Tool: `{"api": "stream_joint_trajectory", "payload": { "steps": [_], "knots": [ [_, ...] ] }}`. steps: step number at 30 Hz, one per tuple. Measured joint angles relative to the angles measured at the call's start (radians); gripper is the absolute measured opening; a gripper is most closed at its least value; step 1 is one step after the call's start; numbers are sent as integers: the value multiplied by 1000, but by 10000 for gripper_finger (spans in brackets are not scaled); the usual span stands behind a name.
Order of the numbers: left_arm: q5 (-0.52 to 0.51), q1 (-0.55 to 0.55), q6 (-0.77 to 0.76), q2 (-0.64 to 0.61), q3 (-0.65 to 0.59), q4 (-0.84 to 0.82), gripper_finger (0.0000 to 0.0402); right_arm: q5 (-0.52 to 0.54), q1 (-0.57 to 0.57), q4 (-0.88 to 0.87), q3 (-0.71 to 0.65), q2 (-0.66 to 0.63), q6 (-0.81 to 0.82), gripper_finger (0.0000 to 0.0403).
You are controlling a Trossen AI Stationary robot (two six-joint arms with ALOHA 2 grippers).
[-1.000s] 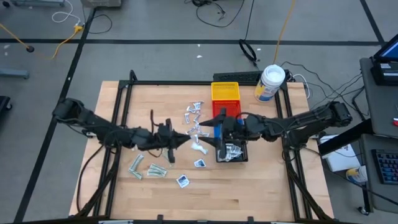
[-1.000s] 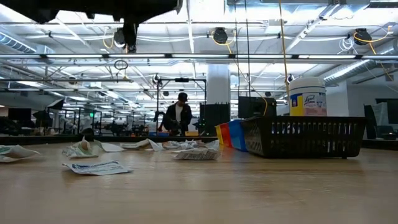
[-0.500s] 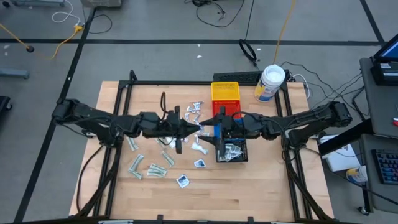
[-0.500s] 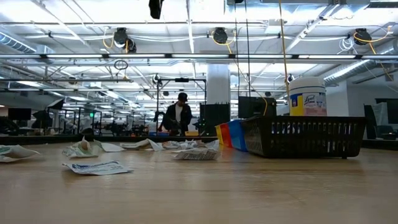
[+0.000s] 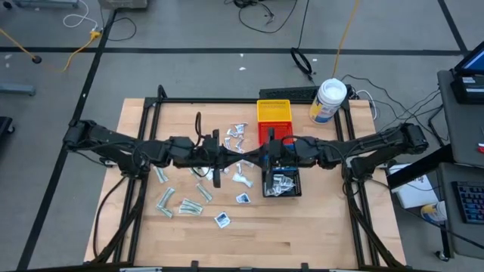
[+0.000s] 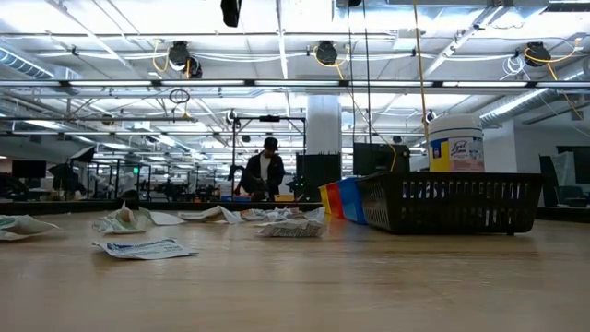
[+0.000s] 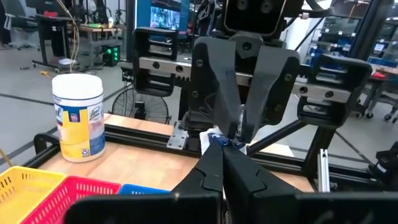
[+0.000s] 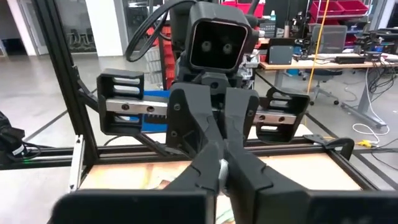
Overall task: Pick & Place First Aid Supplies
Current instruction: Put the blue alcohol pad into the blue bin
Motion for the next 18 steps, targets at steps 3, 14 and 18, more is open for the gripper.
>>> {"api": "stream_joint_trajectory", "payload": {
  "steps": [3,14,18],
  "knots": [
    [-4,1,-27,0,0,1,2,-10,-13,-21,0,-3,12,5],
    [-7,8,-139,-48,-1,-172,114,-236,-211,-524,0,-135,23,1],
    [41,19,-141,-65,0,-172,144,-306,-309,-707,0,-140,-48,1]
  ]
}}
